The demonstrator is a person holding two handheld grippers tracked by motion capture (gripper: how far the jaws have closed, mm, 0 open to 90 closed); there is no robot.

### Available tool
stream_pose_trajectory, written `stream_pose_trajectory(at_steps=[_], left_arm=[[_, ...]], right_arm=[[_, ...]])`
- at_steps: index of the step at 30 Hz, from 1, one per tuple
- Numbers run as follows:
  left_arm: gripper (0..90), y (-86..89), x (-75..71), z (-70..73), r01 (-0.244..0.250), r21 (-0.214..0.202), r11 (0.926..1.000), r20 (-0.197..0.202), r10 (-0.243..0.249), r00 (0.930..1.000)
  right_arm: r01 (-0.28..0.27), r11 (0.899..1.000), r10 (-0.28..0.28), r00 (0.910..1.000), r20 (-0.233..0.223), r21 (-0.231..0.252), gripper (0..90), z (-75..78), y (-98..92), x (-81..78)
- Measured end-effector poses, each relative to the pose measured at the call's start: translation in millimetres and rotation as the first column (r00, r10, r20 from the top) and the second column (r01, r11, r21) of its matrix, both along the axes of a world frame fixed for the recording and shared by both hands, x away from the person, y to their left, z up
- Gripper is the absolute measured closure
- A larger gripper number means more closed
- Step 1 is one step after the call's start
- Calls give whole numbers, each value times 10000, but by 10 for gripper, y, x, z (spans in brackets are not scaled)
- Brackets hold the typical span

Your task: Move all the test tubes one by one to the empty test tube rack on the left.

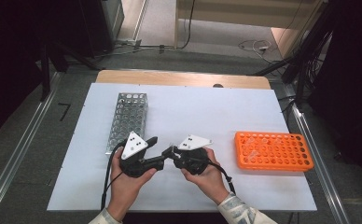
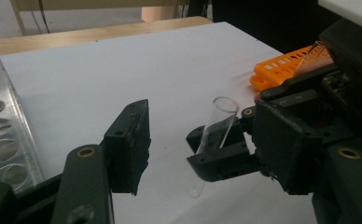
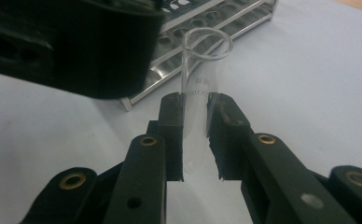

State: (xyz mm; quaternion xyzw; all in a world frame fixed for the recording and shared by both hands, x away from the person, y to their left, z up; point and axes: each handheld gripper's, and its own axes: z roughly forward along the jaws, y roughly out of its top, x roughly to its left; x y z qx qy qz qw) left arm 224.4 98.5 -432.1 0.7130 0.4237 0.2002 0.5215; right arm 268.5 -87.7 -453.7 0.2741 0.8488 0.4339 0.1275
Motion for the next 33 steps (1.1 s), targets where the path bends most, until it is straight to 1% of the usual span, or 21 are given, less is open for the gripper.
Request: stream_pose_trajectory(at_steps=[2,4,5,6,8,9,10,11,12,15,20,24,28,29,30,33], left_arm=[[421,-14,7,0,60,35,10000,12,-60,10000],[479,-49,17,-4,256,41,9997,-2,-256,9997],[505,-49,17,-4,256,41,9997,-2,-256,9997],[505,-62,18,-3,329,75,9994,38,-329,9994],[603,-84,14,0,423,217,9989,100,-425,9990],[641,-90,12,2,495,214,9985,91,-497,9987],[667,-93,10,3,511,224,9984,111,-513,9986],[667,-98,8,3,512,272,9983,134,-516,9986],[697,-103,8,1,551,325,9980,124,-555,9984],[708,-106,16,-10,607,317,9977,41,-609,9981],[736,-104,19,-12,572,366,9977,128,-577,9983],[759,-89,26,-10,540,384,9978,213,-549,9983],[761,-73,31,6,547,299,9981,241,-555,9982],[761,-66,32,14,560,295,9980,256,-568,9981],[762,-45,32,33,476,323,9983,334,-487,9983],[762,-4,40,53,400,234,9989,355,-408,9985]], right_arm=[[-27,10000,27,10000,-14,21,733,0,6,-7],[-140,9999,140,9999,3,80,733,15,20,-31],[-140,9999,140,9999,3,80,733,15,20,-31],[-167,9998,167,9999,13,93,733,21,25,-38],[-245,9996,244,9997,29,112,733,32,33,-55],[-239,9997,239,9997,61,101,733,34,33,-59],[-242,9997,242,9997,54,91,733,38,32,-63],[-242,9997,242,9997,54,91,733,38,32,-63],[-248,9996,247,9997,58,118,733,42,29,-65],[-226,9997,226,9997,51,118,733,48,16,-61],[-217,9997,216,9998,53,128,733,50,11,-60],[-186,9994,188,9998,-74,280,733,56,5,-57],[-207,9991,211,9997,-91,376,725,62,-3,-54],[-214,9988,218,9997,-86,442,710,64,-4,-54],[-260,9975,273,9995,-178,657,641,74,-11,-53],[-361,9927,403,9986,-343,1147,487,86,-33,-45]])
